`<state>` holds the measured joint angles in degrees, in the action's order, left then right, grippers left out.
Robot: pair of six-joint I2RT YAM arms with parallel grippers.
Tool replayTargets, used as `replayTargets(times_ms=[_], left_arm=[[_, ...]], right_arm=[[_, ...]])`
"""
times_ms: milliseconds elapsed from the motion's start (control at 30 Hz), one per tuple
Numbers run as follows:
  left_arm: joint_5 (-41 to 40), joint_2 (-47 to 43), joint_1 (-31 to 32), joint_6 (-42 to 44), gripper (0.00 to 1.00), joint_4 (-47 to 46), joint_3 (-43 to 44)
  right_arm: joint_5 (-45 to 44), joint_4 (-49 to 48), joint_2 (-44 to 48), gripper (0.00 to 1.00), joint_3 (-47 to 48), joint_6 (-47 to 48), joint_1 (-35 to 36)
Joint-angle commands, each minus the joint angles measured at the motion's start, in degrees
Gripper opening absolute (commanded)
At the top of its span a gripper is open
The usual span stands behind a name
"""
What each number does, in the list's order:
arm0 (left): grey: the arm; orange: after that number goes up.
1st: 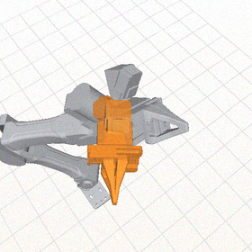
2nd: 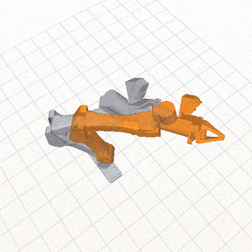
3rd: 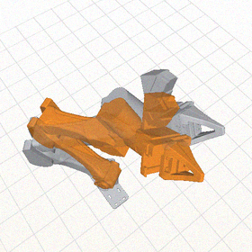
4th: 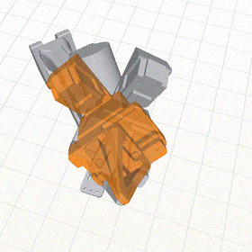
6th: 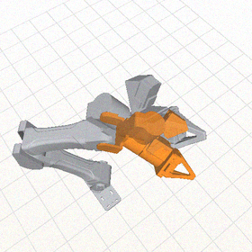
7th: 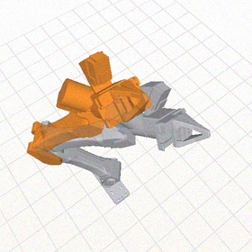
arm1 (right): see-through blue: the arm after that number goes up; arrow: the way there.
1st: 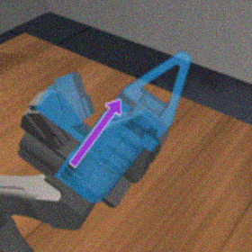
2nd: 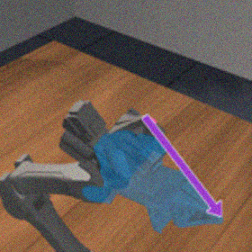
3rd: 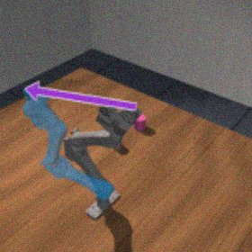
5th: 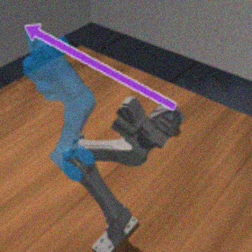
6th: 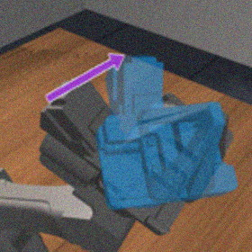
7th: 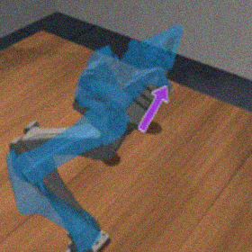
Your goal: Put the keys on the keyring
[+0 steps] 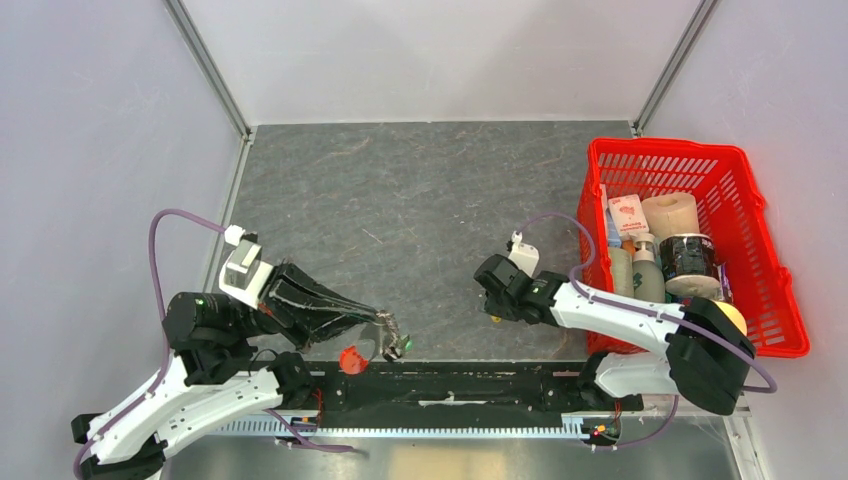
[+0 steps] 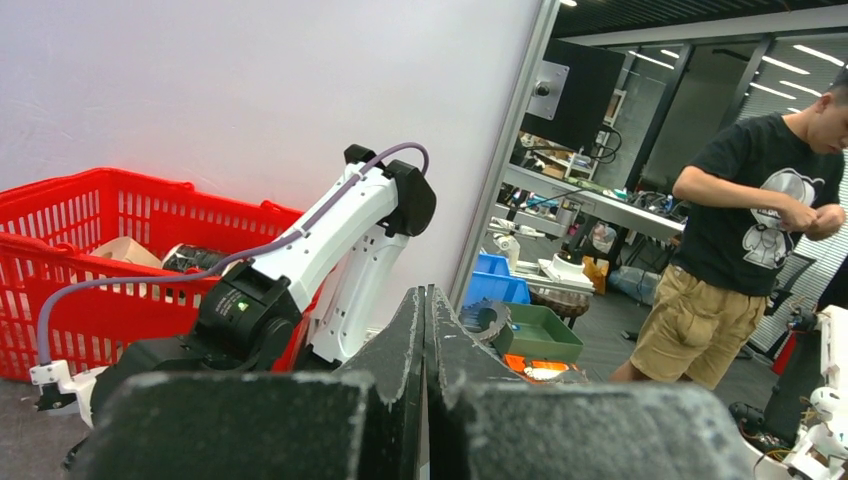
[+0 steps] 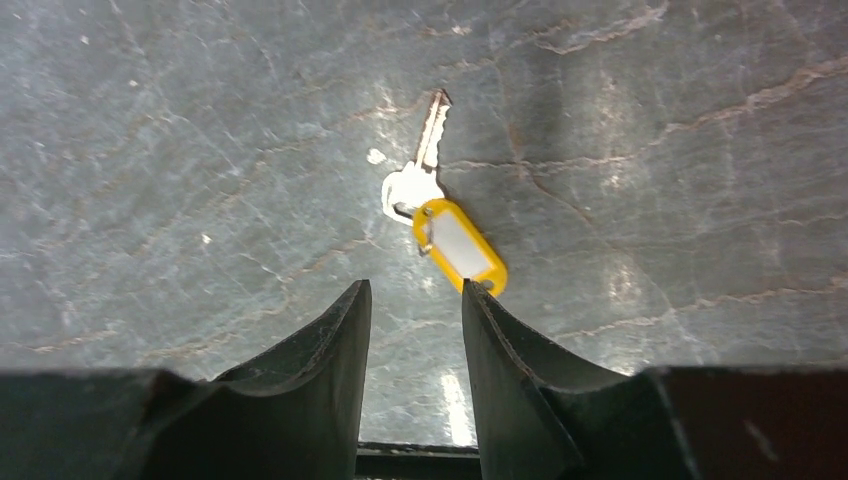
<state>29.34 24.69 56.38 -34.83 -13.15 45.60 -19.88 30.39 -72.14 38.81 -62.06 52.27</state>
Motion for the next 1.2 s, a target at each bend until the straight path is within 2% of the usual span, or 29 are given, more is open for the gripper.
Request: replayTargets(times_ms=[0,733,800,900,967,1167], left_arm=[[1.16,0.30,0.03,1.34,0.02,-2.37,1.16],[0.91,-0.25,0.02,1.78,0.02,-0.92,1.86],[0.89,-0.32,0.05,1.87,0.02,-0.73,1.94],[0.89,-0.25,0.05,2.03,0.02,-0.57,2.10],[0.89,-0.17,0.04,2.08,0.02,-0.29,2.12],[0.99,-0.25,0.00,1.96,0.02,0.27,2.25]], right_arm=[[-3.07,-5.22,-1.87,0.45,-0.32,-4.13,-0.13],[-5.04,-6.26,-7.56,0.36,-0.31,-5.77,-0.15],[-5.15,-6.33,-7.80,0.30,-0.40,-5.79,-0.15],[-5.50,-6.49,-7.76,0.16,-0.49,-5.79,-0.11],[-5.58,-6.43,-7.71,0.01,-0.57,-5.75,-0.16],[-6.34,-3.08,-3.31,0.00,0.57,-2.56,0.17]])
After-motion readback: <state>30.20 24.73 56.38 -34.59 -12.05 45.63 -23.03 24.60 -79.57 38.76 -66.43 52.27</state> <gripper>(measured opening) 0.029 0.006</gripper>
